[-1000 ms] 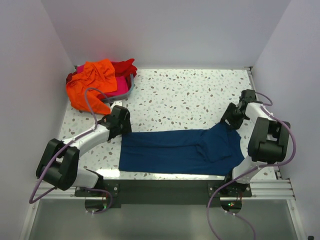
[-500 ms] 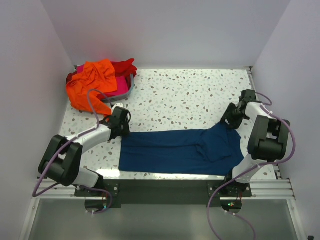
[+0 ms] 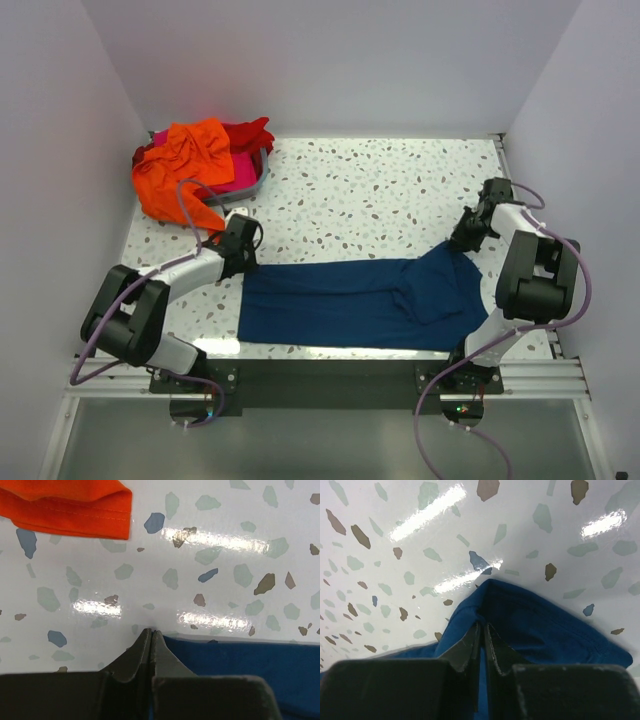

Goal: Fold and stack the t-shirts
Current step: Fold the tshirt

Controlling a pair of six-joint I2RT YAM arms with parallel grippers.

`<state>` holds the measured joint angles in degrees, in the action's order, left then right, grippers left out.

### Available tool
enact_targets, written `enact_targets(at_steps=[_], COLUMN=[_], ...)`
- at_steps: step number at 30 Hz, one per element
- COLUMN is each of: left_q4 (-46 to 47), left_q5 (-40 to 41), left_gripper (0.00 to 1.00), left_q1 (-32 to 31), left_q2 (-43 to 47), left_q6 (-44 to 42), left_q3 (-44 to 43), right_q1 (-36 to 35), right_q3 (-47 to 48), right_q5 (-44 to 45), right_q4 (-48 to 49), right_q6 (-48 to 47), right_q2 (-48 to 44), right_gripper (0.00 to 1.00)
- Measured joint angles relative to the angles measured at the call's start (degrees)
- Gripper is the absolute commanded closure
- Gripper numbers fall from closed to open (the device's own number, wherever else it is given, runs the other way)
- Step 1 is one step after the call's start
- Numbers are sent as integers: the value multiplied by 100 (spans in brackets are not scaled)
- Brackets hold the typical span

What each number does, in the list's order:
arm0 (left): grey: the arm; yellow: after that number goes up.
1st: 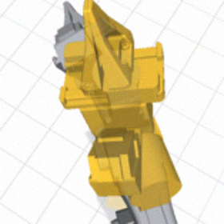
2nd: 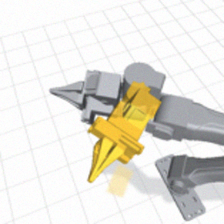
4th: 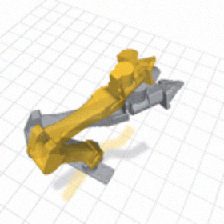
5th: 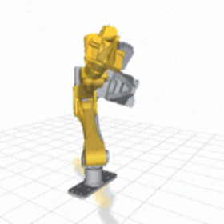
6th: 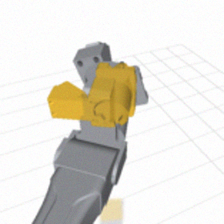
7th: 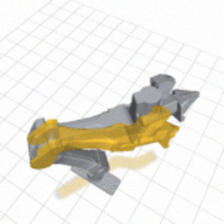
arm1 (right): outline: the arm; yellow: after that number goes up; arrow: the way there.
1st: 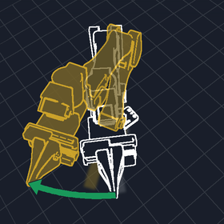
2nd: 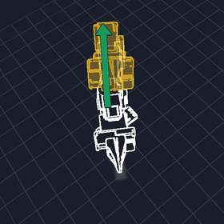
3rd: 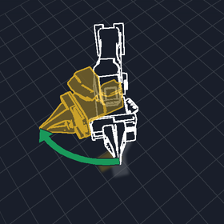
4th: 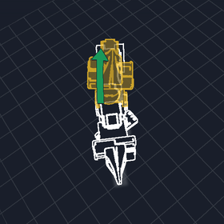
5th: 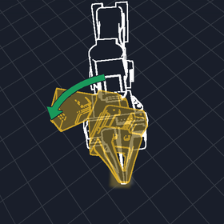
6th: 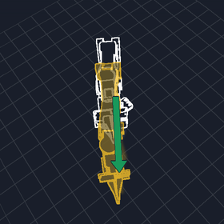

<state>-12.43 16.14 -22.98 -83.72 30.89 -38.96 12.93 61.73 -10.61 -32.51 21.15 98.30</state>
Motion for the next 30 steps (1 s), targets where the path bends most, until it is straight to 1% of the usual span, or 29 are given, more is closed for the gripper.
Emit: enact_targets(at_steps=[1, 2, 9, 16, 21, 30], left_q4=[20, 39, 120, 127, 129, 168], left_q5=[-7, -9, -85, -118, -125, -157], left_gripper=[100, 100, 100, 100, 100, 100], left_q1=[0, 4, 122, 162, 170, 264], left_q2=[-7, -13, -33, -33, -33, -33], left_q6=[-2, 0, -2, -2, -7, -20], left_q3=[0, 0, 0, 0, 0, 0], right_q1=[2, 9, 133, 192, 199, 214], right_q3=[0, 0, -17, -289, -446, -785], right_q5=[4, 13, 68, 256, 472, 992], right_q4=[-4, -13, -105, -323, -463, -815], right_q6=[2, -4, -11, 24, 39, 50], right_q2=[0, 0, -94, -953, -1290, -1344], right_gripper=[98, 100, 100, 100, 100, 100])
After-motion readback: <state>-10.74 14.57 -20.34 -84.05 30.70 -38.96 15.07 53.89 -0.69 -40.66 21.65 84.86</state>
